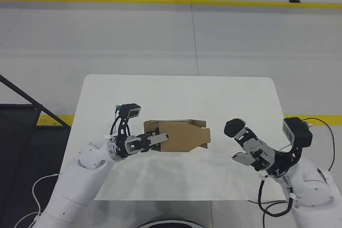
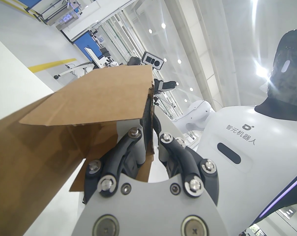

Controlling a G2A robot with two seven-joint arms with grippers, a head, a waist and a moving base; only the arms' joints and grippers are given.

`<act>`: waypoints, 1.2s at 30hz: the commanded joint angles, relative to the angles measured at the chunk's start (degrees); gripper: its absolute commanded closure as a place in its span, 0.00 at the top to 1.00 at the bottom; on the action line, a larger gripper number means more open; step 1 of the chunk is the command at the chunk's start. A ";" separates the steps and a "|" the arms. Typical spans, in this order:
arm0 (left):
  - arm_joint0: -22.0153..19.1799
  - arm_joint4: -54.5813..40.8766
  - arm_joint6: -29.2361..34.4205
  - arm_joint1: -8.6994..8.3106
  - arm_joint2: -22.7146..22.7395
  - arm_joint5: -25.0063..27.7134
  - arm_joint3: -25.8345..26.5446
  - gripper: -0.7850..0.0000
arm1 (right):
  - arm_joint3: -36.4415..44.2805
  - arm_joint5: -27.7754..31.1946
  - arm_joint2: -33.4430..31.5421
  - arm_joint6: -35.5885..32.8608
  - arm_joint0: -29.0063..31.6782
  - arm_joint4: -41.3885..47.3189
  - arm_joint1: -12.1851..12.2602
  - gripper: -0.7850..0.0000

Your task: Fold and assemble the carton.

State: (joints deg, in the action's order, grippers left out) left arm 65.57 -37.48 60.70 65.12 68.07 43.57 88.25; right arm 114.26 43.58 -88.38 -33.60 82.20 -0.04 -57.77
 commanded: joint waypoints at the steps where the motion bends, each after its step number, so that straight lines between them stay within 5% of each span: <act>1: -0.08 0.12 -0.13 0.03 -0.02 0.14 -0.06 0.00 | 0.07 -1.73 -0.73 -0.27 0.50 -2.00 0.08 0.39; 3: -0.19 0.09 -0.34 0.06 -0.03 0.28 -0.08 0.00 | -0.26 -3.66 -0.81 -1.47 0.43 -3.19 0.20 0.02; 4: -0.26 -0.02 -0.38 0.07 0.04 0.35 -0.10 0.00 | -0.58 -4.50 -0.85 -2.16 0.00 -3.51 0.26 0.00; 18: -0.63 -2.37 -0.03 -0.21 1.35 0.05 -0.63 0.00 | -1.65 -9.42 1.36 -1.38 -1.97 -4.46 0.09 0.00; 20: -0.68 -2.59 -0.05 -0.22 1.24 0.07 -0.78 0.00 | -1.95 -9.50 2.92 -0.43 -3.10 -3.79 -0.11 0.14; 22: -0.69 -2.63 0.01 -0.23 1.03 0.01 -0.93 0.00 | -2.63 -8.82 4.31 -0.31 -4.20 -2.39 -0.26 0.42; 23: -0.71 -2.59 0.05 -0.24 0.94 -0.04 -0.98 0.00 | -2.99 -8.49 4.88 -0.48 -4.74 -1.71 -0.31 0.62; 24: -0.74 -2.58 0.03 -0.25 0.89 -0.01 -1.00 0.00 | -3.30 -8.28 5.34 -0.80 -5.26 -1.28 -0.34 1.00; 36: -1.25 -2.37 -0.10 -0.27 -0.09 0.12 -1.44 0.00 | -3.84 -9.28 7.86 -3.69 -7.86 -0.38 -0.38 1.00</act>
State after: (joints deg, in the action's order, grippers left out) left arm 64.38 -39.87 60.61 64.84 68.08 43.68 86.90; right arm 110.26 34.28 -80.54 -37.29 74.35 -0.33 -58.16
